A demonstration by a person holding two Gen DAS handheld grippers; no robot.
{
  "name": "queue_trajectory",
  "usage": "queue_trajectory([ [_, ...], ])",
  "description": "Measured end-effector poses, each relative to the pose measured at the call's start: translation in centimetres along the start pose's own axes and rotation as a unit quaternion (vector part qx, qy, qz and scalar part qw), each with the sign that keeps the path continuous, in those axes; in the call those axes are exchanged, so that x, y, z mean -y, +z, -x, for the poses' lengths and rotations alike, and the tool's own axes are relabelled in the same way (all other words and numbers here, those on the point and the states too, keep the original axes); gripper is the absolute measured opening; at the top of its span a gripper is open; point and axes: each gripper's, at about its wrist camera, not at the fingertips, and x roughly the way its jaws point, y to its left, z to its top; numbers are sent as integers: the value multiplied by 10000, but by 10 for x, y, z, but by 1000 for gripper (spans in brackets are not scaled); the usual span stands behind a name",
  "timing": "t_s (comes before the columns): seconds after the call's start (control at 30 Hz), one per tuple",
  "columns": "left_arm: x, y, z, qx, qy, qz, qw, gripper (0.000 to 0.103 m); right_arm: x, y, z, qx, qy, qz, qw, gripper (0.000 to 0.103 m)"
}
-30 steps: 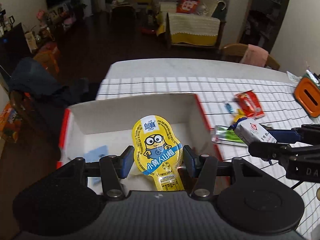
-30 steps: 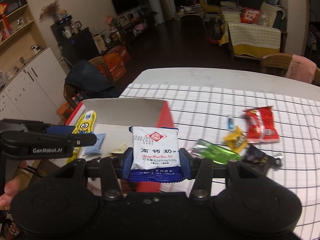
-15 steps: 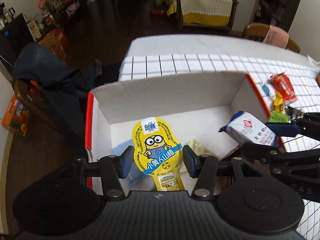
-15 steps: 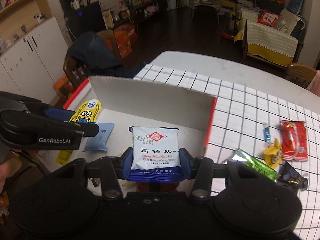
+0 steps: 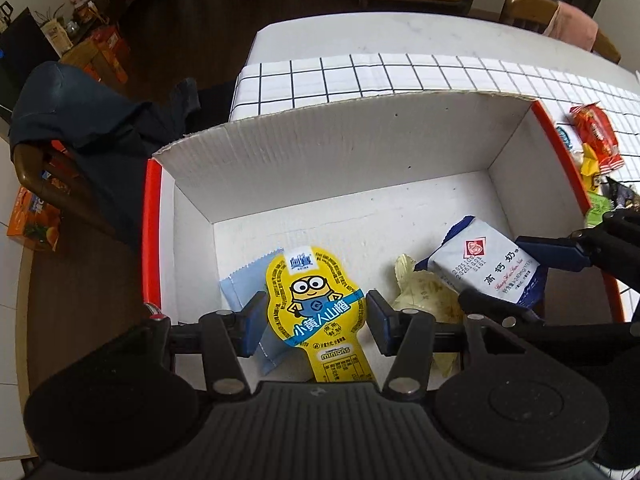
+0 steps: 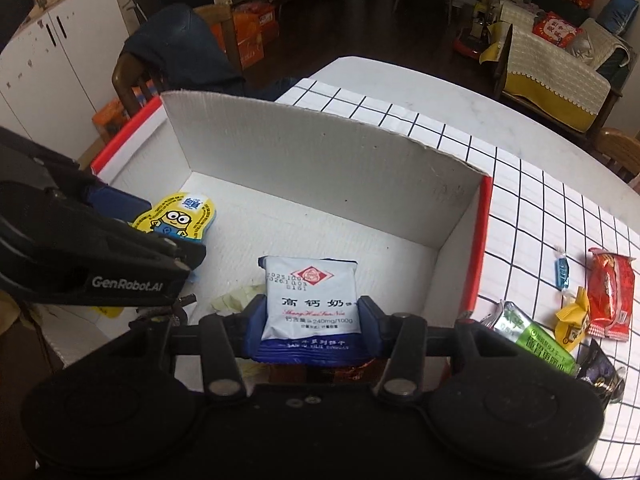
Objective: Organize snacks
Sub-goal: 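Carry the minion candy and milk packet into the box and open both tools, then lift both tools out of the box back toward the snacks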
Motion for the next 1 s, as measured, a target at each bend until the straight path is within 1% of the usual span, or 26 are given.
queue_trajectory([
  [0.27,2,0,1,2,5,-41,10000,52,0,4,-1,-73,-4,-11,10000,48],
  [0.47,1,-5,9,123,-47,27,9999,53,2,2,9,32,51,-88,9999,52],
  [0.63,1,-11,23,317,-112,88,9994,57,6,-3,25,191,152,-229,9994,61],
  [0.7,4,-13,30,419,-108,51,9991,60,9,-6,34,282,192,-281,9990,61],
  [0.77,8,-16,38,550,-89,15,9984,65,12,-7,44,381,235,-339,9984,62],
  [0.8,10,-17,43,611,-104,5,9981,66,14,-9,48,426,253,-379,9981,63],
  [0.9,17,-20,56,766,-142,-29,9970,66,21,-12,63,580,303,-478,9967,72],
  [1.0,27,-22,68,927,-153,-92,9955,71,30,-19,78,727,398,-571,9949,73],
])
